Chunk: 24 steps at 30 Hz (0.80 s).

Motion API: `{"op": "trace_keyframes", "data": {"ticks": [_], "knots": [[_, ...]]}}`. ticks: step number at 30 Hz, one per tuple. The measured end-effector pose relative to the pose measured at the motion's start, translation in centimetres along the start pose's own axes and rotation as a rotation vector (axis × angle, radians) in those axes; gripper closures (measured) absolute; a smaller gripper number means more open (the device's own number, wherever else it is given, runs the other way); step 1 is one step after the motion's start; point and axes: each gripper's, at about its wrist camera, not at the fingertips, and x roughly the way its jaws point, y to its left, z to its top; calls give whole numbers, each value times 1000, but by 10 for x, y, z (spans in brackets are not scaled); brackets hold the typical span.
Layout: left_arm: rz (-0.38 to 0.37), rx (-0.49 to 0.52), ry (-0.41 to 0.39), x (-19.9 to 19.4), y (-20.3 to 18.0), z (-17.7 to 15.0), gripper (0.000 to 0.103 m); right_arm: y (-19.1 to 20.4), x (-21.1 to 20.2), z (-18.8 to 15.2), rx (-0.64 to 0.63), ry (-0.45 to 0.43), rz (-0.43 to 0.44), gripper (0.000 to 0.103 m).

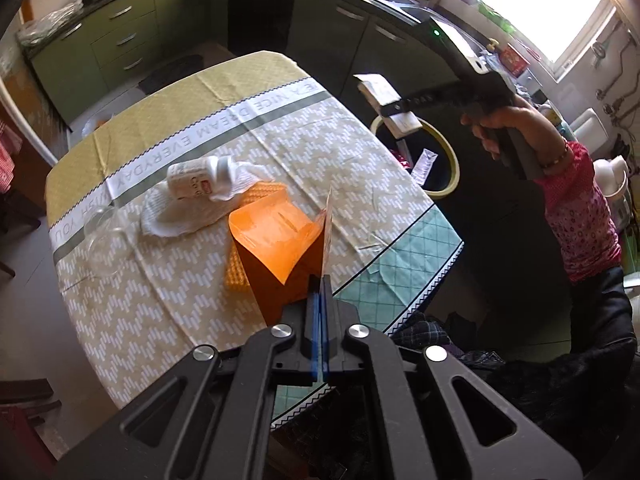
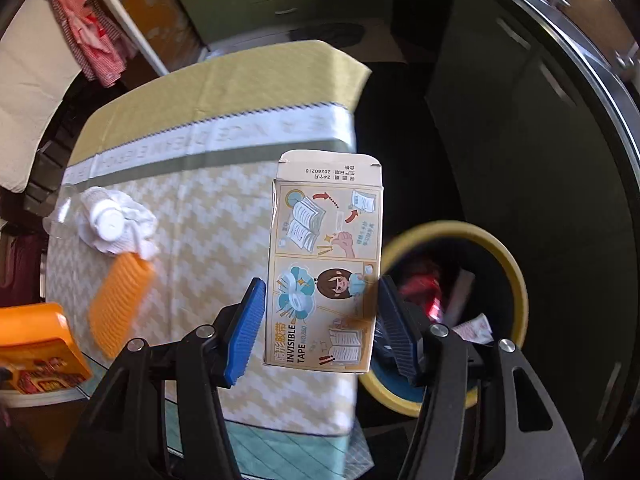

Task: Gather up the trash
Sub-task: 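Drop the tape box into the bin with the right tool while the left tool drops the snack bag in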

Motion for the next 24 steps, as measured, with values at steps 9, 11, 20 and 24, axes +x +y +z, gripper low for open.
{"op": "trace_keyframes", "data": {"ticks": [9,11,20,24], "knots": [[-36,128,18,34,-75,54,102,-152,37,-60,228,65,-28,45],[-47,151,31,44,-91,68,102,-161,47,-60,232,79,-43,45],[-78,258,77,105,-161,135,102,-192,4,-104,254,-11,-13,38],[-73,278,109,143,-184,166,102,-206,-17,-137,275,-45,-1,38]]}}
